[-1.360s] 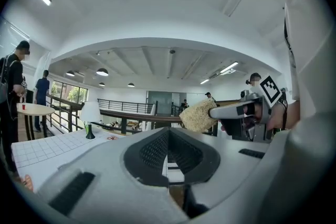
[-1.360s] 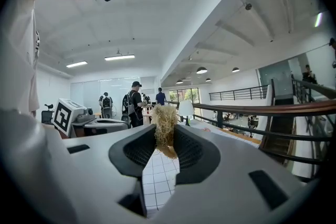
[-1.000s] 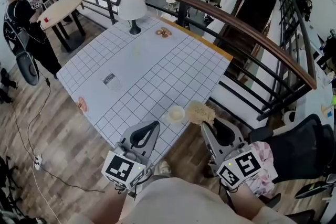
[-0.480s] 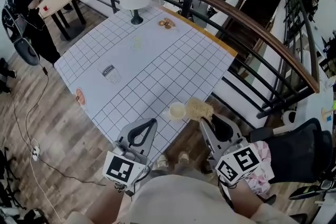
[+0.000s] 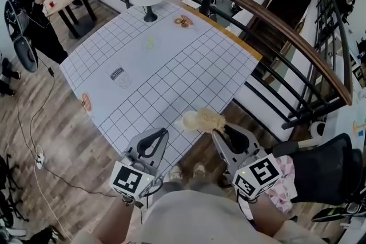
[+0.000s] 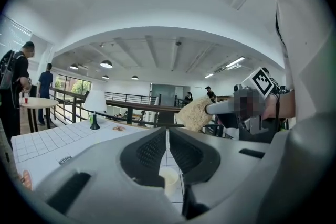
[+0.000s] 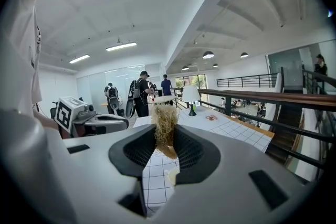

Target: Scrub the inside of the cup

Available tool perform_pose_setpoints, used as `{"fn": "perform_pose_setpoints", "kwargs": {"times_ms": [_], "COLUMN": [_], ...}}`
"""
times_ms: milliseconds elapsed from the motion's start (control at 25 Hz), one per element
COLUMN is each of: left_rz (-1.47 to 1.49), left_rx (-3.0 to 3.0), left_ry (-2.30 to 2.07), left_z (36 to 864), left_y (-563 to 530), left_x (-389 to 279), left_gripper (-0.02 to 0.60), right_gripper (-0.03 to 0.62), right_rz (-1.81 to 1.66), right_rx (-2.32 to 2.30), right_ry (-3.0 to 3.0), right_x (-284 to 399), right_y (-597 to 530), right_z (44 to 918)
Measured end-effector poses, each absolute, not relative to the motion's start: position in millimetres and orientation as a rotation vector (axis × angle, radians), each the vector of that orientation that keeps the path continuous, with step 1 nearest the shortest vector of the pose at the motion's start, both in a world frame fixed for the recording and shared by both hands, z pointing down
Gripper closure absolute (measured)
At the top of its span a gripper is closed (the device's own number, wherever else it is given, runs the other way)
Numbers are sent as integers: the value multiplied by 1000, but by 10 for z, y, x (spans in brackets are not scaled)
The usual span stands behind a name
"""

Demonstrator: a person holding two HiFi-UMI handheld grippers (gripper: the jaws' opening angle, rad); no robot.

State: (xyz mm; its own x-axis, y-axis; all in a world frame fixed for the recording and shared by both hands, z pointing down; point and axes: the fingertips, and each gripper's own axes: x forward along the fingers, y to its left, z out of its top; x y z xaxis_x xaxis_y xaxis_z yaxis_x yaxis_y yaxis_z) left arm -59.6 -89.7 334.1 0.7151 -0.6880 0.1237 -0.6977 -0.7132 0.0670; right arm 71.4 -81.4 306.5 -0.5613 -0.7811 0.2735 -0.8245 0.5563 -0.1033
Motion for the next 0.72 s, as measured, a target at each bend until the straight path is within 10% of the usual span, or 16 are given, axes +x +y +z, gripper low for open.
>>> {"fn": "perform_pose_setpoints", "kwargs": {"times_ms": [720], "left_rz": [815], "left_rx": [2943], "left_ry": [-543], "left_z": [5047], "left_y": [-1326], "left_x": [-176], "left_gripper": [454], "right_gripper": [496], "right_rz": [376], "right_rx": [1266], "right_ry": [-2500], "right_x": [739], "right_y": [-1089], "right_z": [3688]}}
